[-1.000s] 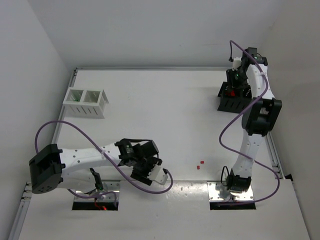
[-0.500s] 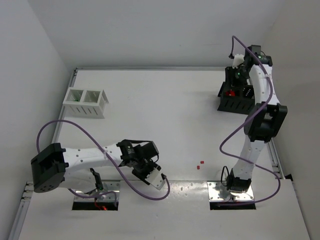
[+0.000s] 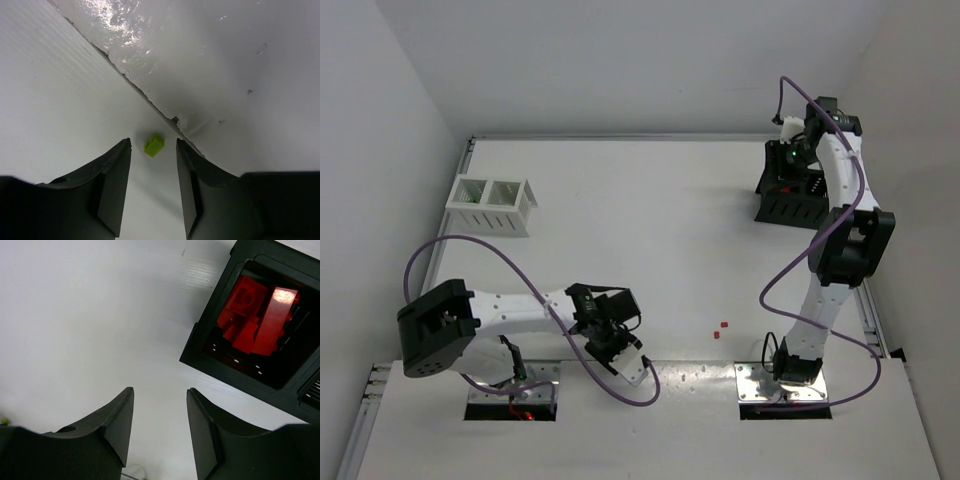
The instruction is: Sort the legos into containers by color
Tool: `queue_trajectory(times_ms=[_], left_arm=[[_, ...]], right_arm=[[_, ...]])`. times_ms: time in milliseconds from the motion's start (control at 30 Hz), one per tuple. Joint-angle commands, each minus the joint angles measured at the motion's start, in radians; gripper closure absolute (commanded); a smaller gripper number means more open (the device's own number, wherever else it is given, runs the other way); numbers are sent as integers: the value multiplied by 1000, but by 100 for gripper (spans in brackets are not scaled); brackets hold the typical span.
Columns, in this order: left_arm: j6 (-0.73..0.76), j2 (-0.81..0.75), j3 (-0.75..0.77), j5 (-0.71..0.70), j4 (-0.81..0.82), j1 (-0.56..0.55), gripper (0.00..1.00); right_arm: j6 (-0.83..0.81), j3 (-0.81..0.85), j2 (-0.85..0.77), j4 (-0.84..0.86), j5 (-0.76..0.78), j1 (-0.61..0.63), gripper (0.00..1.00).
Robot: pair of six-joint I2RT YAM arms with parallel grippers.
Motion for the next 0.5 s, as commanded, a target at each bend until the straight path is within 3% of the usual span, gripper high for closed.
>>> queue_trajectory(times_ms=[0,200,467], left_arm=[[43,20,-10,43,26,-5,54],[62,56,-28,43,55,13,57],[85,102,-57,43,92,50,73]], right_arm=[[-1,4,-59,-2,-14,8,53],[-1,4,-59,-2,-14,8,53],[-10,-27,-59,-2,-5,8,53]])
